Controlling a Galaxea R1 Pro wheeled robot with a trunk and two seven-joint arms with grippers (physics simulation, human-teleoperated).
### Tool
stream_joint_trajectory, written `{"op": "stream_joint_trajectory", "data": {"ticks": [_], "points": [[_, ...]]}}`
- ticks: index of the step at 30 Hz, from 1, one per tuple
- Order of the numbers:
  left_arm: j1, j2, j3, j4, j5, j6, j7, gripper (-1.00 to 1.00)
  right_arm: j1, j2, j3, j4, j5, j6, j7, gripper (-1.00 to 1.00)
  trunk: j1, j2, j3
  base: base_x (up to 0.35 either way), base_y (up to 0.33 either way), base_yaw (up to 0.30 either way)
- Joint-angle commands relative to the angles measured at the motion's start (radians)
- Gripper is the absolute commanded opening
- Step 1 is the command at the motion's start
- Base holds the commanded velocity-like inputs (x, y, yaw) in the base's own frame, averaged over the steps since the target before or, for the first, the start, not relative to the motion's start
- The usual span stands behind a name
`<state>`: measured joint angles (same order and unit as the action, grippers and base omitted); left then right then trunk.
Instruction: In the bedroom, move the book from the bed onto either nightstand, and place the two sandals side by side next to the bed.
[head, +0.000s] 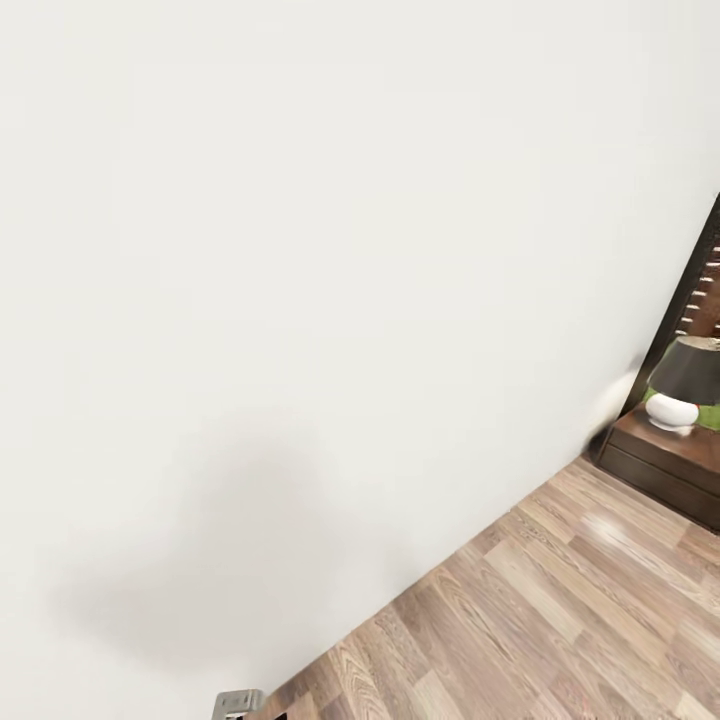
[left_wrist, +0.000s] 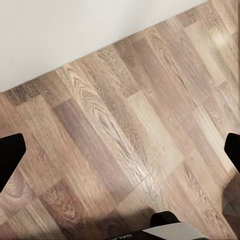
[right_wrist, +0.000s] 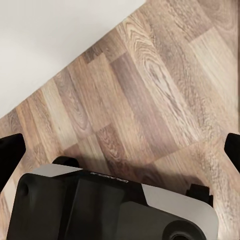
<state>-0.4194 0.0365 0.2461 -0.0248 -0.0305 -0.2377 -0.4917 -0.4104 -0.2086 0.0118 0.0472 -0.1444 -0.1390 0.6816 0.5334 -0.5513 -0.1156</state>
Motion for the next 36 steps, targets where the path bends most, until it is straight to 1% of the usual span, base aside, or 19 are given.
{"op": "stream_joint_trajectory", "data": {"ticks": [1,36], "points": [[-0.001,0.000,0.005,0.001,-0.003,-0.003,-0.004,1.00,-0.002,0.000,0.002,0.005,-0.007,-0.005,0.005,1.00,0.000,-0.002,-0.002,0.000,0.000,-0.196],[-0.001,-0.001,0.005,0.001,-0.003,-0.003,-0.005,1.00,-0.002,0.000,0.001,0.005,-0.008,-0.005,0.005,1.00,0.000,-0.002,-0.002,0.000,0.000,-0.196]]}}
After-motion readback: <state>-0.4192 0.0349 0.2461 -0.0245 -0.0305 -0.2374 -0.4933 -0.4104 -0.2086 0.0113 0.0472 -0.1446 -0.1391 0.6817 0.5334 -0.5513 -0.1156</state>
